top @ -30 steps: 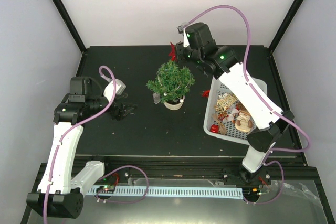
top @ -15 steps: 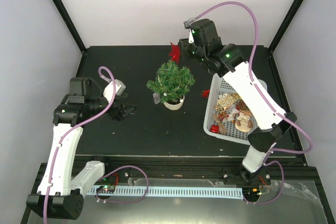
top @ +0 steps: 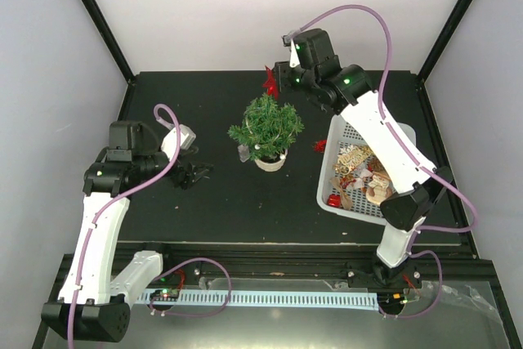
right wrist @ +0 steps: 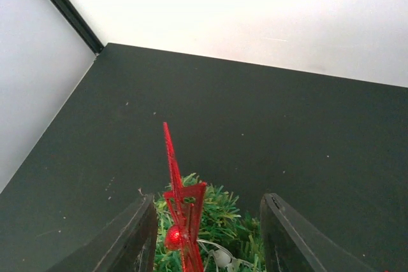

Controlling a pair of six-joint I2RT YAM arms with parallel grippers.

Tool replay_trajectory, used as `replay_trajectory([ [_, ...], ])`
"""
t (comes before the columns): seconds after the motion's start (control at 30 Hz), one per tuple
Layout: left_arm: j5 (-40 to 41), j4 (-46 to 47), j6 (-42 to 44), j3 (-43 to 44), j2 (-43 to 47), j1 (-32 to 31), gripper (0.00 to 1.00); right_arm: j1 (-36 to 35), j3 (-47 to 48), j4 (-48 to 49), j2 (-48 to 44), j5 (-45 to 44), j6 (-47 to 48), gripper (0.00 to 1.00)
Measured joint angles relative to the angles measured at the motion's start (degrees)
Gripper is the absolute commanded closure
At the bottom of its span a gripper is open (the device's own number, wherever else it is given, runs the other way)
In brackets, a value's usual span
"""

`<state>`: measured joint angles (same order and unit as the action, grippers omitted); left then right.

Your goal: Decorate the small christmas tree

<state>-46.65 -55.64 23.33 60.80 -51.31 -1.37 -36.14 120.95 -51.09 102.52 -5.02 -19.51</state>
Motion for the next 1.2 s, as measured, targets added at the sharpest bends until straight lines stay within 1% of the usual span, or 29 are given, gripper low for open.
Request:
replay_trajectory([
  [0.2, 0.0, 0.0, 0.0, 0.0, 0.0, 0.0, 0.18, 0.0, 0.0, 1.2, 0.8, 1.9, 0.2, 0.62],
  [0.33, 0.0, 0.0, 0.0, 0.0, 0.0, 0.0, 0.18, 0.0, -0.1, 1.4, 2.1, 2.7, 0.8, 0.65],
  [0.37, 0.0, 0.0, 0.0, 0.0, 0.0, 0.0, 0.18, 0.0, -0.1, 1.4, 2.4, 2.8, 1.0, 0.67],
  [0.53, 0.0, 0.0, 0.0, 0.0, 0.0, 0.0, 0.18, 0.0, -0.3, 1.4, 3.1, 3.3, 1.9, 0.88],
  [0.57, 0.0, 0.0, 0.0, 0.0, -0.1, 0.0, 0.18, 0.0, -0.3, 1.4, 3.2, 3.3, 1.9, 0.90],
  [0.73, 0.0, 0.0, 0.0, 0.0, -0.1, 0.0, 0.18, 0.0, -0.3, 1.4, 3.2, 3.2, 2.9, 0.93],
  [0.97, 0.0, 0.0, 0.0, 0.0, -0.1, 0.0, 0.18, -0.5, -0.2, 0.7, 3.2, 2.1, 4.3, 0.93],
  [1.2, 0.0, 0.0, 0.0, 0.0, -0.1, 0.0, 0.18, -3.3, 1.0, -0.4, 3.2, -0.9, 5.7, 0.93],
])
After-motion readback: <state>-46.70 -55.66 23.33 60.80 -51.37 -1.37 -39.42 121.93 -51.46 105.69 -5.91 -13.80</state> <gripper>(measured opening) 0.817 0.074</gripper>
